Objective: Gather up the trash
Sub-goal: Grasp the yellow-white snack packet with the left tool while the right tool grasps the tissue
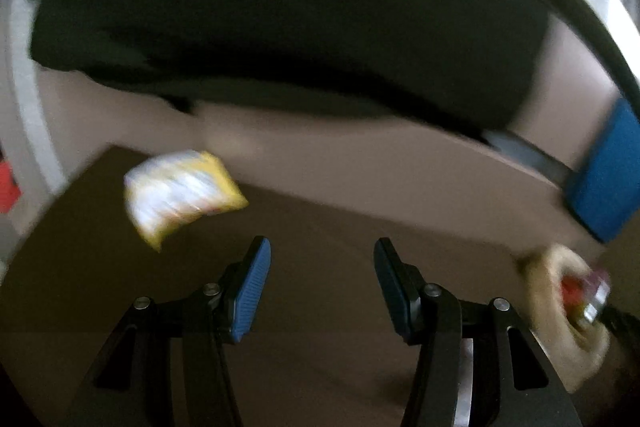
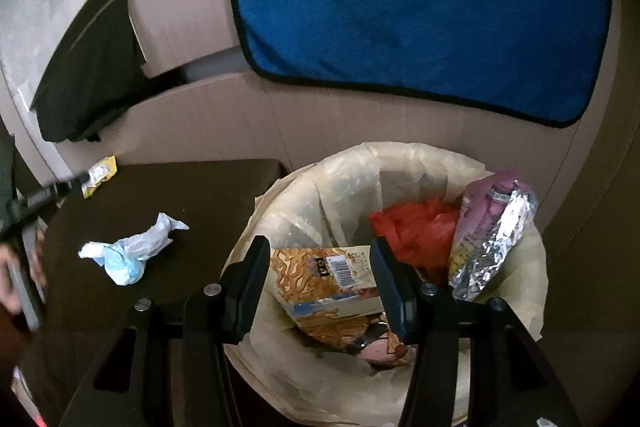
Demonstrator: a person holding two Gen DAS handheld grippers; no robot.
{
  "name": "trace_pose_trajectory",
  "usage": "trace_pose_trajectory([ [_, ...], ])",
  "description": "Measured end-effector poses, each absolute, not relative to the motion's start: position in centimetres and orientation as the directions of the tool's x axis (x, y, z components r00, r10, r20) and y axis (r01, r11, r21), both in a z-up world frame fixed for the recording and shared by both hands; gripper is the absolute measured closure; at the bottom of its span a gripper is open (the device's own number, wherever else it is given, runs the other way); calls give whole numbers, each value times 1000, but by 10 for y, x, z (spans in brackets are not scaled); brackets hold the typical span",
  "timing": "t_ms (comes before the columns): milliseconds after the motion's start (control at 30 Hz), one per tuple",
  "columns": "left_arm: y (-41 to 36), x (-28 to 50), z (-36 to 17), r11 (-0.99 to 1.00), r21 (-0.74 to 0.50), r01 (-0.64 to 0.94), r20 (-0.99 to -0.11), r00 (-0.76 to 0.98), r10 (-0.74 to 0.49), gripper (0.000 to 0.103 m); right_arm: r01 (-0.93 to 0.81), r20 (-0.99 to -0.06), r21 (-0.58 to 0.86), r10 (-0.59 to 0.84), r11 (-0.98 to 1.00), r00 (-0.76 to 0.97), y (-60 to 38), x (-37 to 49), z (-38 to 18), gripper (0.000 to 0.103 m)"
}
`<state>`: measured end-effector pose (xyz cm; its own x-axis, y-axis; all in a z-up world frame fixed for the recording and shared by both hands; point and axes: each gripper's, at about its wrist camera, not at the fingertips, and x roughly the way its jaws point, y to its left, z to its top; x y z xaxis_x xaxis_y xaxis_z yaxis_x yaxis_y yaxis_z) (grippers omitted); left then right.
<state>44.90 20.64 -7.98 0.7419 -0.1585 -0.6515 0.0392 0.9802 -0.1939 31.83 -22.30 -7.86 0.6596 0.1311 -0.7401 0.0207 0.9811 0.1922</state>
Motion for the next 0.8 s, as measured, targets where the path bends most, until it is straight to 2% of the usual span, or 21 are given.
trace_pose_trajectory([
  [100, 254, 481, -80, 982, -185, -48, -647, 758, -84, 48, 35, -751, 192, 124, 981, 649, -216, 319, -83, 53],
  [233, 317, 527, -95, 941, -309, -136, -674, 730, -116, 48, 53, -764, 170, 98, 984, 638, -205, 316, -87, 53],
  [333, 343, 550, -110, 927, -330, -180, -705, 700, -115, 48, 65, -770, 158, 82, 985, 632, -200, 314, -87, 53],
  [533, 348, 553, -131, 934, -349, -74, -742, 630, -228, 48, 113, -781, 130, 32, 985, 623, -206, 318, -87, 53],
  [800, 281, 506, -133, 948, -288, 132, -766, 562, -311, 48, 128, -766, 173, 52, 977, 641, -205, 319, -84, 53],
])
